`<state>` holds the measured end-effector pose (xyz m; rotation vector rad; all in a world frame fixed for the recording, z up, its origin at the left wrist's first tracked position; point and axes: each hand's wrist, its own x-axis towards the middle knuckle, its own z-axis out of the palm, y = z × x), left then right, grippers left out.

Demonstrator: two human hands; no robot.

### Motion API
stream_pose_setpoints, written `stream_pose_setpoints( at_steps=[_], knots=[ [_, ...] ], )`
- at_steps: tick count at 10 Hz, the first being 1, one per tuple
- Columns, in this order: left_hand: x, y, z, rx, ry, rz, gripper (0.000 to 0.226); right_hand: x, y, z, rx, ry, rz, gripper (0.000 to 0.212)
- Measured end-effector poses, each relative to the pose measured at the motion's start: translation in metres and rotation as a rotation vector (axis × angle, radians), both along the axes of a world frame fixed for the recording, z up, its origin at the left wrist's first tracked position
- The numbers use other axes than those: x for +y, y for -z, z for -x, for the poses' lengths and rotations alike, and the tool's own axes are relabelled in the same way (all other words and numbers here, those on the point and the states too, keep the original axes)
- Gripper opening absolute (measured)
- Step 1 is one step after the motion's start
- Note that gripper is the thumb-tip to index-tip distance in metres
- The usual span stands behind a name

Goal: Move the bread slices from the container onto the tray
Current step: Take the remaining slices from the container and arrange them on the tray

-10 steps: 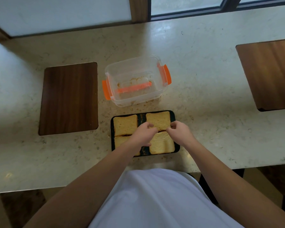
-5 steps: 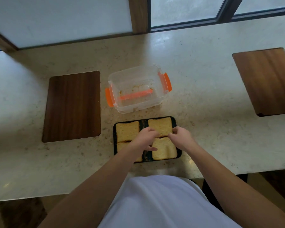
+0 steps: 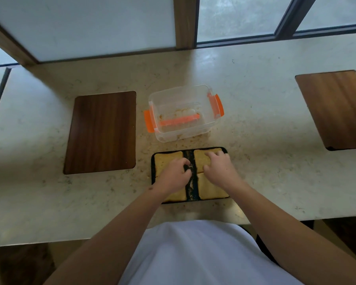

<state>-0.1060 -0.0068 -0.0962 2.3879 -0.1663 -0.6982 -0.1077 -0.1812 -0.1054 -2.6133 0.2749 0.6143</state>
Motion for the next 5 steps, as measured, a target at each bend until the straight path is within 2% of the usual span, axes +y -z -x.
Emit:
stream_pose_setpoints(
  at_steps=[1,3,4,5],
  knots=[
    [0.012,-0.002,0.002,-0.065,0.059,-0.055,0.044,0.020,-0.002,0.002,0.019,-0.063,0.004,0.057],
    [0.023,0.000,-0.008,-0.257,0.186,-0.158,0.049,0.050,-0.012,-0.004,0.098,-0.186,0.148,0.056],
    [0.028,0.001,-0.008,-0.247,0.194,-0.188,0.051,0.056,-0.018,-0.002,0.122,-0.184,0.174,0.052],
    [0.029,0.001,-0.002,-0.148,0.142,-0.223,0.051,0.056,-0.021,0.010,0.116,-0.181,0.232,0.052]
  ],
)
